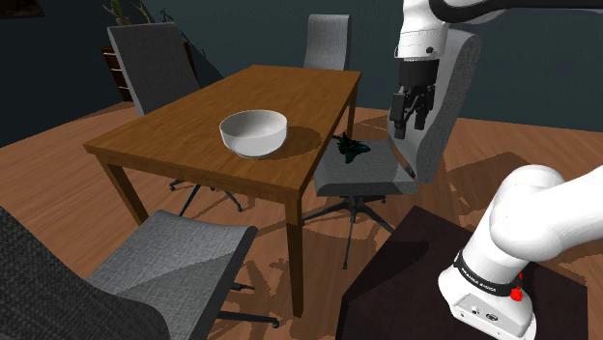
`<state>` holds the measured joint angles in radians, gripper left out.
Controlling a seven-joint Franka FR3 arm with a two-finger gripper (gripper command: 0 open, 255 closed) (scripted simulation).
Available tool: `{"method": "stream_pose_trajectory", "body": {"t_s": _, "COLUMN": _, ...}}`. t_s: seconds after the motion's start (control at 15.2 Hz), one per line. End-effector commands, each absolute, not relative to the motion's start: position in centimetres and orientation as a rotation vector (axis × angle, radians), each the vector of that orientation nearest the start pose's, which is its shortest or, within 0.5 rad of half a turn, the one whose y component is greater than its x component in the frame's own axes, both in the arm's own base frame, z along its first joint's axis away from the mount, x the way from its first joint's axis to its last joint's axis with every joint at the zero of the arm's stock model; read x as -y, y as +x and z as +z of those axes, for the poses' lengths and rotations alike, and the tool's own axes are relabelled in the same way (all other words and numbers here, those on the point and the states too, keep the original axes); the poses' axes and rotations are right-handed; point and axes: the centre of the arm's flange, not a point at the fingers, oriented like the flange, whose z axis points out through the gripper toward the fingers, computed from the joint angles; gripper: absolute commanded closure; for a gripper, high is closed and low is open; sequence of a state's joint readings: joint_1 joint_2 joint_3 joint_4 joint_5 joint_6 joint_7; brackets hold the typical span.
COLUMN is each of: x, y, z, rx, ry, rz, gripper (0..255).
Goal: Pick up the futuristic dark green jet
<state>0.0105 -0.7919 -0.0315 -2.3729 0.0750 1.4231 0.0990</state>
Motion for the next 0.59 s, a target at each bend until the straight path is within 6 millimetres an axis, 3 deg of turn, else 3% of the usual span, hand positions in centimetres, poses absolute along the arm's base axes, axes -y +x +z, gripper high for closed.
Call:
{"method": "stream_pose_trajectory", "body": {"t_s": 0.0, "x": 0.0, "y": 28.8, "z": 57.3, "rx": -0.158, "ry": -3.037, "rz": 0.247, "gripper": 0}}
{"method": "stream_pose_trajectory", "body": {"t_s": 0.53, "x": 7.2, "y": 33.1, "z": 52.0, "rx": -0.003, "ry": -3.063, "rz": 0.178, "gripper": 0}}
